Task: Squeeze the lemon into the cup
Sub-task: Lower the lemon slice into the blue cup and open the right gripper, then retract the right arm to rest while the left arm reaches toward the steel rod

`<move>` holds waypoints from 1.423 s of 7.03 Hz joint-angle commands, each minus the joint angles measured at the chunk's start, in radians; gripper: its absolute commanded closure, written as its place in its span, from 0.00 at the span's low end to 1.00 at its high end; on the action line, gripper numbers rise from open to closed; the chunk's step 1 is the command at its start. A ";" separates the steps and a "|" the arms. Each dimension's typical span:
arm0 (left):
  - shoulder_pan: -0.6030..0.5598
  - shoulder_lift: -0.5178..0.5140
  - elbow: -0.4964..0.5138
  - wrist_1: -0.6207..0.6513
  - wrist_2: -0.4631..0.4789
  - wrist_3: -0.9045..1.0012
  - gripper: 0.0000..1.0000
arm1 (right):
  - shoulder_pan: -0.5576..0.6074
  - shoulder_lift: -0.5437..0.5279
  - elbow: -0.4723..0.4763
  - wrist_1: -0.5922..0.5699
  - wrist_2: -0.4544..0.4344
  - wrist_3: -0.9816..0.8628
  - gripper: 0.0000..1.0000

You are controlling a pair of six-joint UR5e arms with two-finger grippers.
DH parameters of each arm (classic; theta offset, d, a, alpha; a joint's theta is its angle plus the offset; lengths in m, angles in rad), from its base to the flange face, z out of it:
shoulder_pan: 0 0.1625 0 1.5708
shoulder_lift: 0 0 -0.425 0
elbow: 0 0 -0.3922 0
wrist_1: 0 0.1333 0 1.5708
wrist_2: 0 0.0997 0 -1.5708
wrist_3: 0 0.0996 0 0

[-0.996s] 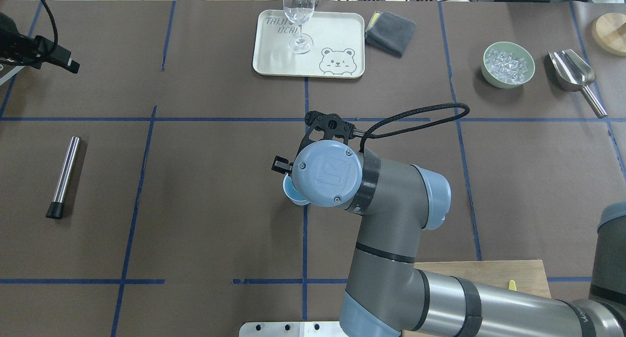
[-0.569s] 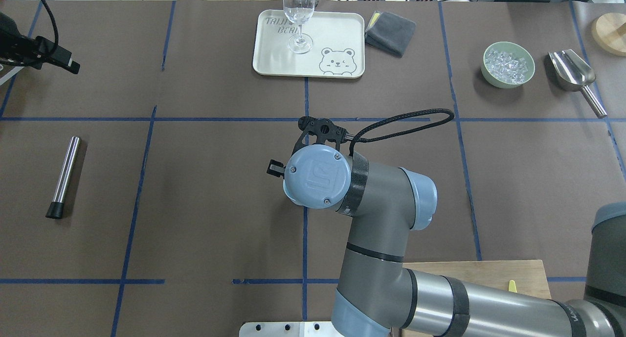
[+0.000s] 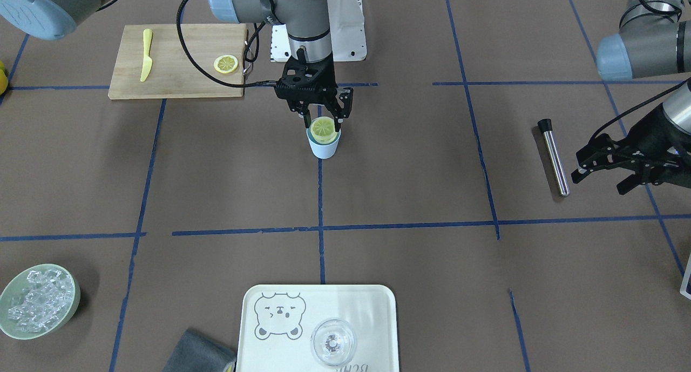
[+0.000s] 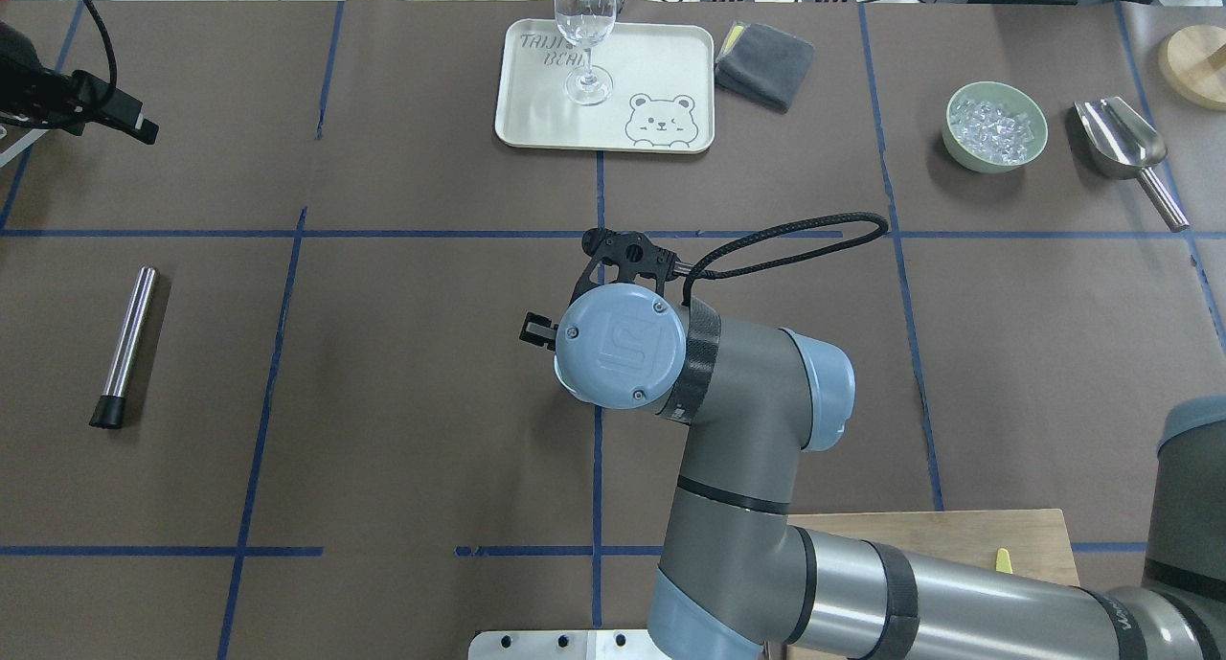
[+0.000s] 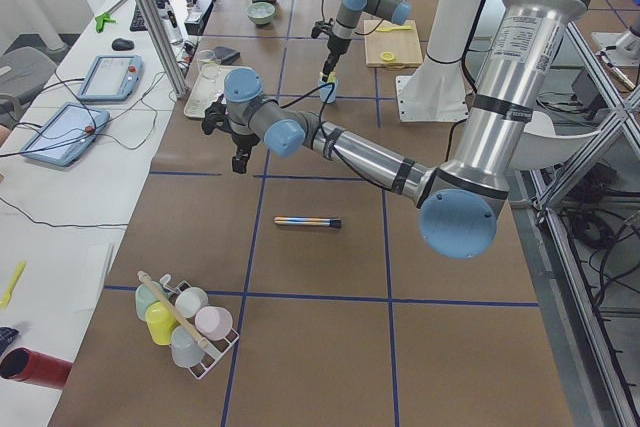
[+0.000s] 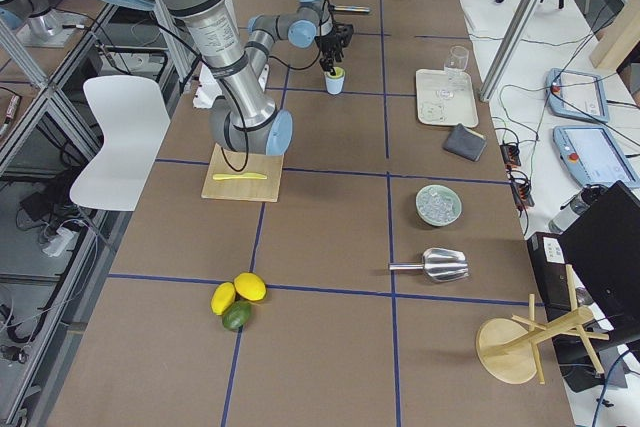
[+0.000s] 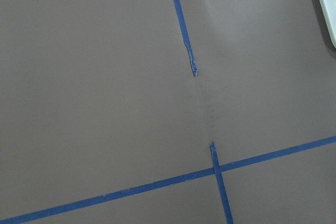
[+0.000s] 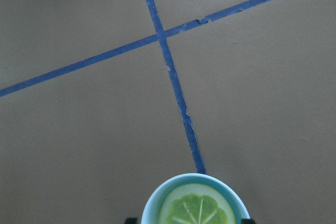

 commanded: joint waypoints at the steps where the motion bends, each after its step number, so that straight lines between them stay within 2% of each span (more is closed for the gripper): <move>1: 0.000 -0.001 0.003 0.000 0.000 0.002 0.00 | 0.001 0.001 0.005 -0.001 0.001 0.000 0.00; 3: 0.020 -0.004 0.011 0.002 0.003 -0.001 0.00 | 0.006 -0.007 0.022 -0.011 0.009 -0.009 0.00; 4: 0.067 0.001 0.020 0.003 0.030 -0.001 0.00 | 0.033 -0.013 0.051 -0.071 0.041 -0.029 0.00; 5: 0.109 0.013 0.029 0.006 0.119 -0.001 0.00 | 0.067 -0.033 0.112 -0.126 0.073 -0.099 0.00; 6: 0.112 0.016 0.069 0.009 0.129 -0.006 0.00 | 0.116 -0.086 0.179 -0.134 0.114 -0.144 0.00; 7: 0.112 0.039 0.089 0.009 0.130 -0.006 0.00 | 0.182 -0.131 0.227 -0.131 0.160 -0.199 0.00; 10: 0.114 0.090 0.091 0.017 0.124 -0.006 0.00 | 0.462 -0.231 0.241 -0.125 0.359 -0.516 0.00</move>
